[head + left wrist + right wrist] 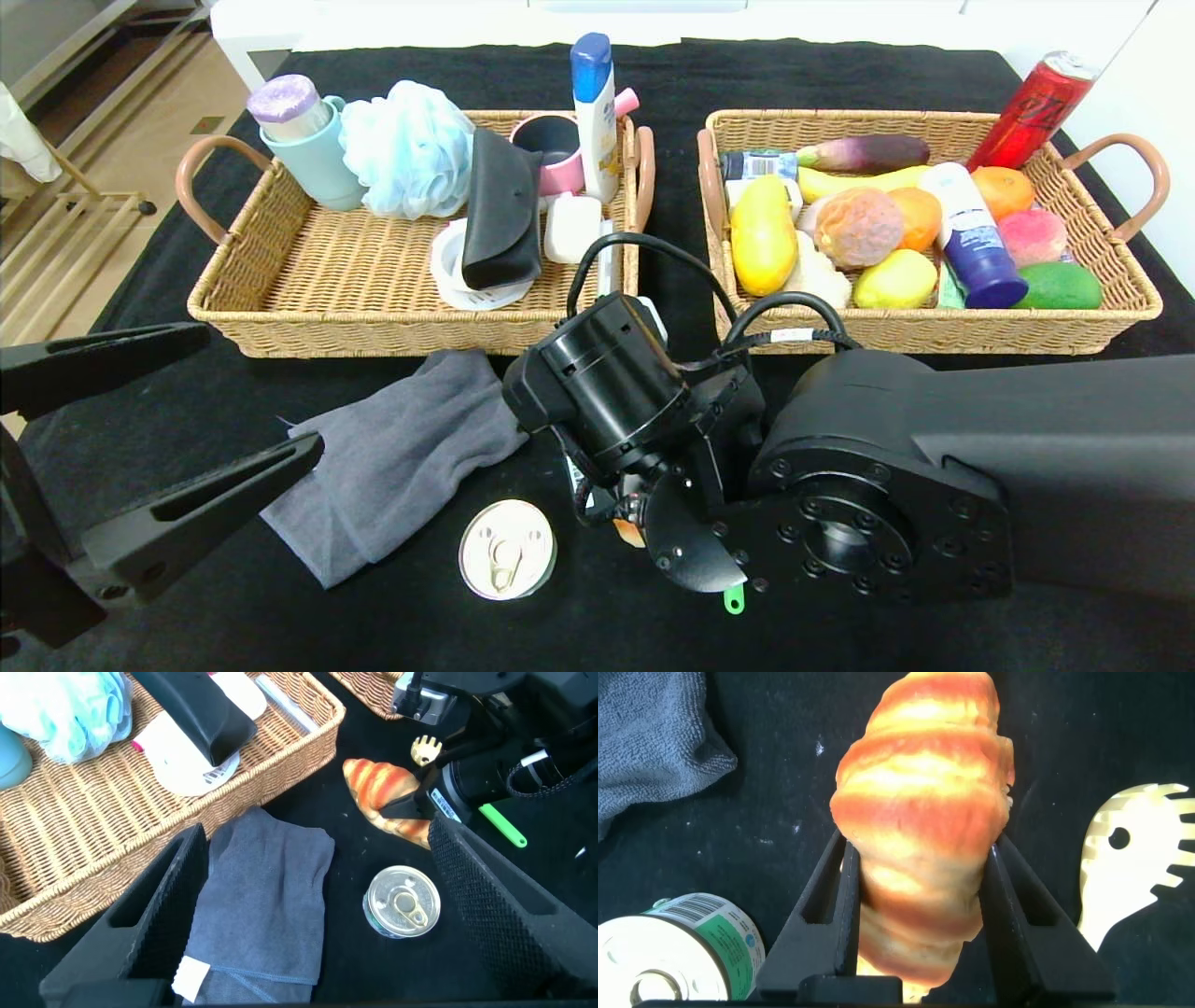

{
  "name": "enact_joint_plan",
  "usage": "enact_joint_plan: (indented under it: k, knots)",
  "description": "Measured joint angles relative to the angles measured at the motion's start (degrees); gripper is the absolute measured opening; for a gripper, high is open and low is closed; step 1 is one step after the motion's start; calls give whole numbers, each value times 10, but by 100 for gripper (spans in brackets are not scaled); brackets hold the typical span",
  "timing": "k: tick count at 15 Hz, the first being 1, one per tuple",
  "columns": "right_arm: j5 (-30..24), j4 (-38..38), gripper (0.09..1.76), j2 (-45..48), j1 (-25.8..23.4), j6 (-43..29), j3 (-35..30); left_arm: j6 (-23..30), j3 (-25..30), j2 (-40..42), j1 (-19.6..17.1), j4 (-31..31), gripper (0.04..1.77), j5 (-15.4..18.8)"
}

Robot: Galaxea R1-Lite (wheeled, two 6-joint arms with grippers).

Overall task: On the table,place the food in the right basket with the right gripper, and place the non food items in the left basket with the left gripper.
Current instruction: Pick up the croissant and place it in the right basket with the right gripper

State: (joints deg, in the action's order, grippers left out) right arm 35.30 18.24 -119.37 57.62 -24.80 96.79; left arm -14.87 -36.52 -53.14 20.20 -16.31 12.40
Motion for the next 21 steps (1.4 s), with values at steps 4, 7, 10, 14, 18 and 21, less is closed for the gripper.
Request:
enact_joint_plan:
  k: [4, 7, 10, 14, 18, 21]
  knots:
    - [1, 0, 82, -1, 2, 1, 0, 0, 1, 0, 0, 0, 172, 0]
    - [2, 2, 82, 5, 6, 1, -1, 0, 2, -1, 0, 0, 172, 0]
    - [5, 4, 82, 25, 16, 2, 0, 0, 2, -2, 0, 0, 172, 0]
    - [9, 6, 82, 55, 28, 2, -2, 0, 4, -4, 0, 0, 172, 0]
    - [10, 18, 82, 97, 25, 5, -2, 0, 4, -6, 0, 0, 172, 0]
    - [11, 35, 82, 133, 3, 9, 0, 0, 6, -7, 1, 0, 172, 1]
